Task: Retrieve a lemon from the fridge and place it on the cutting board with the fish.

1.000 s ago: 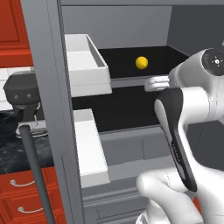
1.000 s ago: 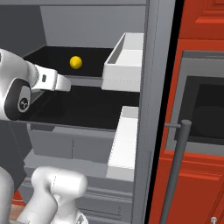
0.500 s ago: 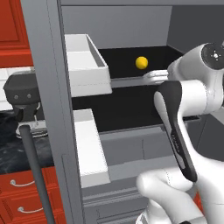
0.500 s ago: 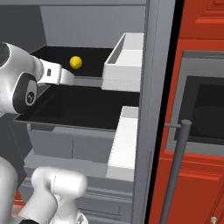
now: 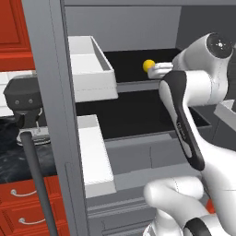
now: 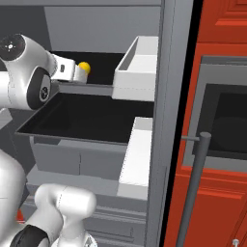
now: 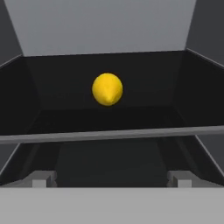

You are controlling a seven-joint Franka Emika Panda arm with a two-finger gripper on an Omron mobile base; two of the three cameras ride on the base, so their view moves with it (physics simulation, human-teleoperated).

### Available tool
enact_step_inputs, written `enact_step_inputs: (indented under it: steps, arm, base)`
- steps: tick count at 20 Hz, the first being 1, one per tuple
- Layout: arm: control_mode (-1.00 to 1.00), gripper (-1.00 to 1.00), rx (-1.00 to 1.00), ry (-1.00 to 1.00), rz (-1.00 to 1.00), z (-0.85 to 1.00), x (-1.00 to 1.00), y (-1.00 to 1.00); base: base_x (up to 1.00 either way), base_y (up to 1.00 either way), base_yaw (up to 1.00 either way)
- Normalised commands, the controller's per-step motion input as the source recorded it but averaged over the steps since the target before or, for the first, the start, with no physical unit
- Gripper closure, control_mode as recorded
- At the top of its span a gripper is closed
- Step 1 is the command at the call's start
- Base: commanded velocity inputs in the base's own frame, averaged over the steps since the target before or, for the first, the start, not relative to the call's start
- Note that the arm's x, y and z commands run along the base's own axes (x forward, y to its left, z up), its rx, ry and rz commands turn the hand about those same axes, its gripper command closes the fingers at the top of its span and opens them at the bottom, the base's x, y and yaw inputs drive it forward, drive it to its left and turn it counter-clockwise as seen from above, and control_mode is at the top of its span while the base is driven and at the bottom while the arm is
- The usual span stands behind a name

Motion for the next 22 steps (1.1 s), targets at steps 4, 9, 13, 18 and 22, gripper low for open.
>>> enact_step_inputs:
  steps: [4,9,13,18,22]
  arm:
    - [-1.00,-1.00,0.00,0.04,0.00,0.30,0.30,-0.01]
    - [-1.00,-1.00,0.00,0.02,0.00,-0.03,0.40,0.00]
    - [-1.00,-1.00,0.00,0.00,0.00,-0.13,0.52,0.00]
    - [-1.00,-1.00,0.00,0.00,0.00,-0.02,0.61,0.00]
    - [-1.00,-1.00,0.00,0.00,0.00,-0.06,0.61,0.00]
  base:
    - [0.00,0.00,0.00]
    - [0.00,0.00,0.00]
    - [0.00,0.00,0.00]
    - [0.00,0.00,0.00]
    - [0.00,0.00,0.00]
